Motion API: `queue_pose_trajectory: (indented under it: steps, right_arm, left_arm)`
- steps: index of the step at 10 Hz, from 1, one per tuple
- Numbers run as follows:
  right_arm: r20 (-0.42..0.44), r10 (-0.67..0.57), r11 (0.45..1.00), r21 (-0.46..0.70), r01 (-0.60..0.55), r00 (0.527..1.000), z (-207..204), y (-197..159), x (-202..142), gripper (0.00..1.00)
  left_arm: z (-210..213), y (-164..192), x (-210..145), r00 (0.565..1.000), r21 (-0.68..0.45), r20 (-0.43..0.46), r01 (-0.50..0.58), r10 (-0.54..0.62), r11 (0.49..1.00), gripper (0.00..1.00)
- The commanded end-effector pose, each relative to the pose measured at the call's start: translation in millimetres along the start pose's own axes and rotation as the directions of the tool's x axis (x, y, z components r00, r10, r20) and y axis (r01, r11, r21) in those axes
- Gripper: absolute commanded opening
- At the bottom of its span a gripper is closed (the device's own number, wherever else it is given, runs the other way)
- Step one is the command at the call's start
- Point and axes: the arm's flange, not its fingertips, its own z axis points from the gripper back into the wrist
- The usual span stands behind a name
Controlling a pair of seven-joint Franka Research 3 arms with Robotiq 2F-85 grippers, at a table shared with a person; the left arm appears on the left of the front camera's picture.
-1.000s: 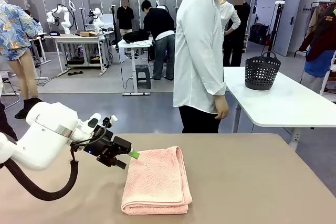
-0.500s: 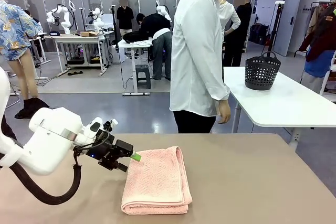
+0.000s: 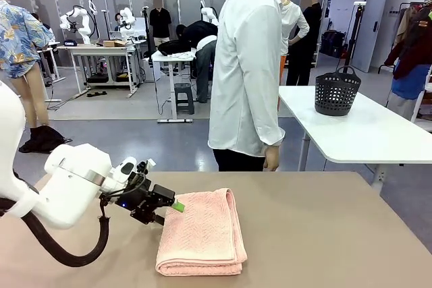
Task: Fold the towel.
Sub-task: Pick up the 100 cm Hotel Towel and place it on the left side of the table.
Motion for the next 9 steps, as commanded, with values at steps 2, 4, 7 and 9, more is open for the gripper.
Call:
queue_pose_trajectory:
  steps: [2,4,7,9]
  right_arm:
    - [-0.004,-0.003,1.000,-0.001,0.003,1.000,-0.5,-0.6,0.1,1.00]
    - [-0.004,-0.003,1.000,-0.001,0.003,1.000,-0.5,-0.6,0.1,1.00]
    - [-0.004,-0.003,1.000,-0.001,0.003,1.000,-0.5,-0.6,0.1,1.00]
    - [-0.004,-0.003,1.000,-0.001,0.003,1.000,-0.5,-0.6,0.1,1.00]
  left_arm:
    - [-10.4,1.4,6.8,0.998,-0.039,0.006,-0.055,0.056,0.998,1.00]
    - [-12.0,3.3,6.4,0.999,-0.044,-0.019,-0.043,0.042,0.998,0.40]
    - [-12.5,2.2,5.0,0.999,-0.037,-0.023,-0.035,0.035,0.999,0.00]
    - [-9.1,0.6,7.0,0.999,-0.039,-0.003,-0.037,0.037,0.999,0.05]
